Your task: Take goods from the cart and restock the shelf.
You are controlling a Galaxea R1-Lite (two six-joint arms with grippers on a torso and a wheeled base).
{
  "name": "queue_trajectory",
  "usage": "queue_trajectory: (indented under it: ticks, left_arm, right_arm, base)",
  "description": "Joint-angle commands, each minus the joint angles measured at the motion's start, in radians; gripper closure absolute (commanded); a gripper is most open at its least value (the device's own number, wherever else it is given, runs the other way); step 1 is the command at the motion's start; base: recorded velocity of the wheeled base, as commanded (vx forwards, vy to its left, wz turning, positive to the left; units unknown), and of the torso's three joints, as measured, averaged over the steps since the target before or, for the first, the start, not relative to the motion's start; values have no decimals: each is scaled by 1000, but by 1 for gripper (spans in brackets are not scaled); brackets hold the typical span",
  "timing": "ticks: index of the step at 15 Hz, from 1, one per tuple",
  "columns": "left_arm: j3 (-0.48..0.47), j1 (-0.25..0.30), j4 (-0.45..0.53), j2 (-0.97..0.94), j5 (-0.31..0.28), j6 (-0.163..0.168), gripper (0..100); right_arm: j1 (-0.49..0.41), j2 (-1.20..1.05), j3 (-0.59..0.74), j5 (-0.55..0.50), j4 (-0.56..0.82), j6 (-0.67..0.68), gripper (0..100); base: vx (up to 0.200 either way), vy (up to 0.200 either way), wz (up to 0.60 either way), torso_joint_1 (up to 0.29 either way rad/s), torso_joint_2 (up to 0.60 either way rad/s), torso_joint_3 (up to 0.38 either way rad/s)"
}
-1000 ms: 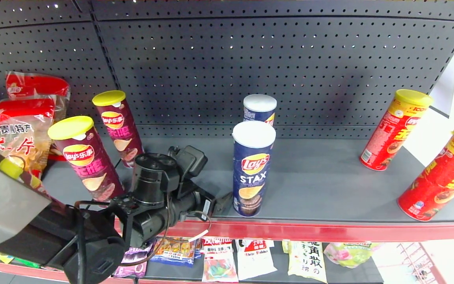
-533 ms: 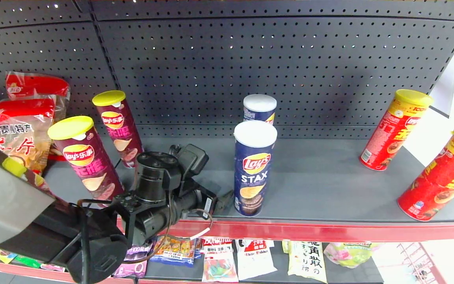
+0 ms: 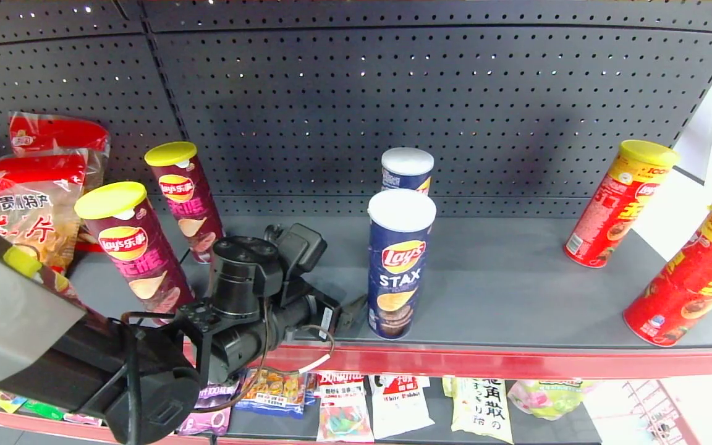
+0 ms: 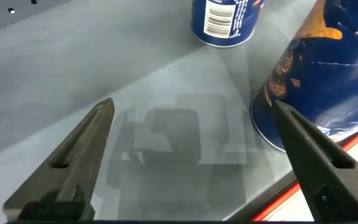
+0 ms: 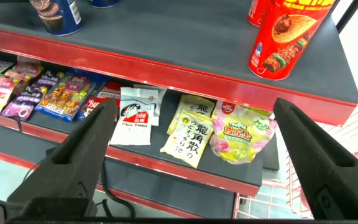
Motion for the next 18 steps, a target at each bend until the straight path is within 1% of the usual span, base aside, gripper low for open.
queue_trajectory:
  ticks: [1,4,6,8,9,10,11,12,13,14,15,16,17,18]
  left_arm:
    - [1,0,-1,-6,0,0,0]
    - [18,3,-1,-26,3,0,0]
    - [69,26,1,-89,5,0,0]
    - [121,52,8,-187,3,0,0]
    - [165,63,11,-264,3,0,0]
    - [205,64,27,-344,3,3,0]
    - [231,64,77,-430,3,4,0]
    - [242,64,154,-528,3,4,0]
    - [245,66,254,-643,6,4,0]
    - [245,64,367,-763,9,6,0]
    - [243,64,519,-908,18,7,0]
    - [242,64,631,-1008,34,7,0]
    - [242,64,857,-1200,80,7,0]
    - [237,66,1022,-1344,118,3,0]
  right_arm:
    - [0,4,1,0,0,0,0]
    - [0,-6,18,0,0,0,0]
    - [0,-23,39,-1,-2,-2,0]
    - [0,-23,42,-1,0,-2,0]
    - [0,-23,50,-6,0,0,0]
    - [0,-23,53,-15,4,0,0]
    - [0,-23,65,-17,20,0,0]
    - [0,-23,78,-18,20,0,0]
    - [0,-23,99,-20,12,-2,0]
    - [2,-23,115,-20,3,0,0]
    - [2,-23,116,-14,1,1,0]
    - [2,-23,118,-12,1,1,0]
    - [2,-23,121,-11,1,9,0]
    - [2,-23,122,-26,-2,18,0]
  base:
    - [0,0,0,0,0,0]
    - [0,0,0,0,0,0]
    - [0,0,0,0,0,0]
    - [0,0,0,0,0,0]
    - [0,0,0,0,0,0]
    - [0,0,0,0,0,0]
    - [0,0,0,0,0,0]
    - [0,0,0,0,0,0]
    - [0,0,0,0,0,0]
    - [0,0,0,0,0,0]
    - [0,0,0,0,0,0]
    - [0,0,0,0,0,0]
    - [0,0,0,0,0,0]
    - [0,0,0,0,0,0]
